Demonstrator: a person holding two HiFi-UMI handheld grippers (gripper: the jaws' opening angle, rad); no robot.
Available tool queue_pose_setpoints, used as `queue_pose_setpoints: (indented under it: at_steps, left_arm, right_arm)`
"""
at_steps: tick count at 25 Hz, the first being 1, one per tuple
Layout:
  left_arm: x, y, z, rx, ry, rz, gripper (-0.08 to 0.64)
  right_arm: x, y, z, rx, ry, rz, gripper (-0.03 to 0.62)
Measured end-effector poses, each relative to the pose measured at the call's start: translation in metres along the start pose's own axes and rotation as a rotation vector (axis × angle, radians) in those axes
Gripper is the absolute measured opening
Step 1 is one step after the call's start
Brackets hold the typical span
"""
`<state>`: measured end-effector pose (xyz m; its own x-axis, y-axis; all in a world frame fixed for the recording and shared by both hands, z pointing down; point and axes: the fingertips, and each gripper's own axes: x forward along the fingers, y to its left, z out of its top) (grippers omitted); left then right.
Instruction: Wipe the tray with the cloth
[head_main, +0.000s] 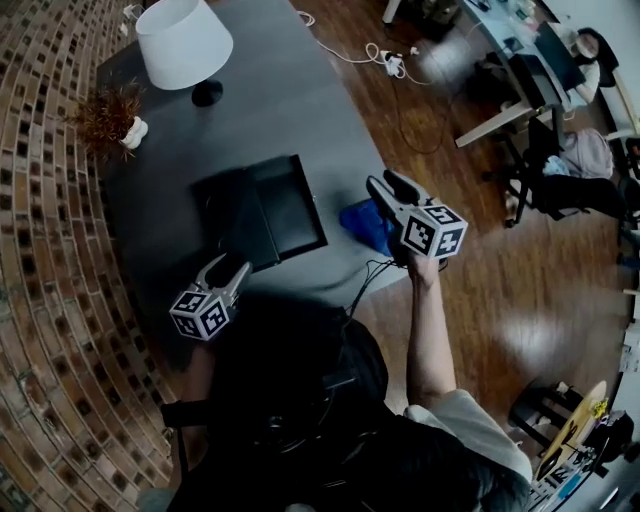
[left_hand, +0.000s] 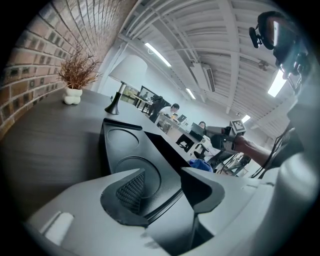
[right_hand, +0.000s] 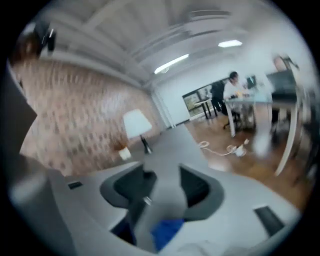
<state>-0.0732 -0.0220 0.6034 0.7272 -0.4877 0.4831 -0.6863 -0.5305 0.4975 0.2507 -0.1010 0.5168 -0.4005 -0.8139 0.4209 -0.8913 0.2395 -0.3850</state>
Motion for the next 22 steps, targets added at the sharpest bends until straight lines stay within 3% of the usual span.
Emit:
queue_pose_setpoints:
  at_steps: [1, 3, 5, 9, 12, 14, 15, 16, 20, 22]
  left_arm:
    - [0.0, -0.001, -0.001, 0.001, 0.001, -0.002, 0.209]
    - [0.0, -0.001, -0.002, 0.003, 0.001, -0.002, 0.209]
    - [-0.001, 0.0, -0.004, 0.008, -0.002, -0.001, 0.209]
    - [0.0, 0.0, -0.005, 0.022, -0.013, 0.012, 0.209]
    - [0.001, -0.003, -0.005, 0.02, -0.013, 0.016, 0.209]
    - [0.002, -0.004, -0.006, 0.021, -0.009, 0.014, 0.209]
    - [0.003, -0.005, -0.006, 0.022, -0.007, 0.011, 0.209]
    - [0.003, -0.004, -0.006, 0.024, -0.004, 0.008, 0.209]
    - [0.001, 0.001, -0.007, 0.022, -0.007, 0.009, 0.209]
    - [0.001, 0.002, -0.006, 0.019, -0.012, 0.015, 0.209]
  right_arm:
    - [-0.007, -0.016, -0.019, -0.193, 0.144, -0.073, 0.343]
    - [-0.016, -0.029, -0.071, -0.472, 0.431, -0.101, 0.38]
    - [-0.021, -0.023, -0.121, -0.618, 0.642, -0.028, 0.38]
    - [-0.001, -0.033, -0.173, -0.752, 0.849, 0.033, 0.381]
    - [0.004, -0.046, -0.206, -0.786, 1.009, 0.081, 0.375]
    - [-0.005, -0.054, -0.211, -0.752, 1.095, 0.079, 0.275]
    - [-0.007, -0.052, -0.202, -0.704, 1.092, 0.071, 0.201]
    - [-0.003, -0.038, -0.184, -0.633, 1.038, 0.085, 0.186]
    - [0.06, 0.087, -0.066, -0.209, 0.545, 0.265, 0.183]
    - [0.108, 0.122, -0.047, -0.039, 0.42, 0.276, 0.183]
